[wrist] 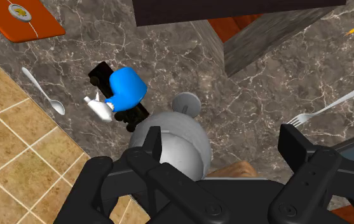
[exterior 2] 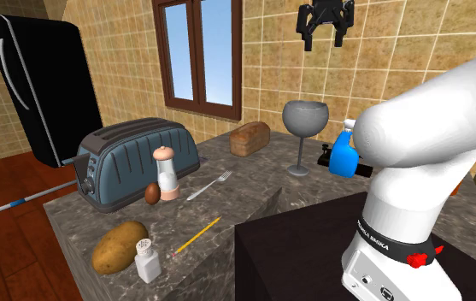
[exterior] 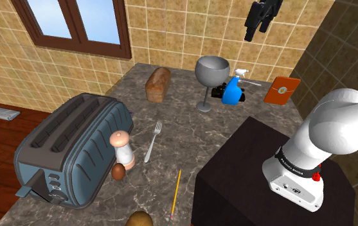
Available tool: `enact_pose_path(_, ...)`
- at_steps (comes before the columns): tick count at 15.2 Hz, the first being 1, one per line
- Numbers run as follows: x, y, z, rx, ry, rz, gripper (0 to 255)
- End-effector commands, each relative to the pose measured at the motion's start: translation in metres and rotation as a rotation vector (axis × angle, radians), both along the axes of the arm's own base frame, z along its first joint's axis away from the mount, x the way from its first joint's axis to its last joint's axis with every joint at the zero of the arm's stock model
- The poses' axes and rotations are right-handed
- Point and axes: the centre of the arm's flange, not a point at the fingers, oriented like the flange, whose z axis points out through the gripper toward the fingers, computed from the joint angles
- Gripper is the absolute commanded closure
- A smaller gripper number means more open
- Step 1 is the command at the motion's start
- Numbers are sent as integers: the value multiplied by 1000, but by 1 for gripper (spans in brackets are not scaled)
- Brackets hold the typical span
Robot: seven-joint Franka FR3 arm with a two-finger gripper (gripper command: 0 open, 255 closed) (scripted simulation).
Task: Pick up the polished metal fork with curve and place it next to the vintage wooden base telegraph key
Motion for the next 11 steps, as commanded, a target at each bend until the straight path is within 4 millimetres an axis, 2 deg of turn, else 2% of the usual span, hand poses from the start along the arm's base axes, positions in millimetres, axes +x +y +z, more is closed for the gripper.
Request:
enact_pose_path(1,0,0,0,0,0,0,0)
enact_pose_path(11,31,67,-108,31,-16,-228,0)
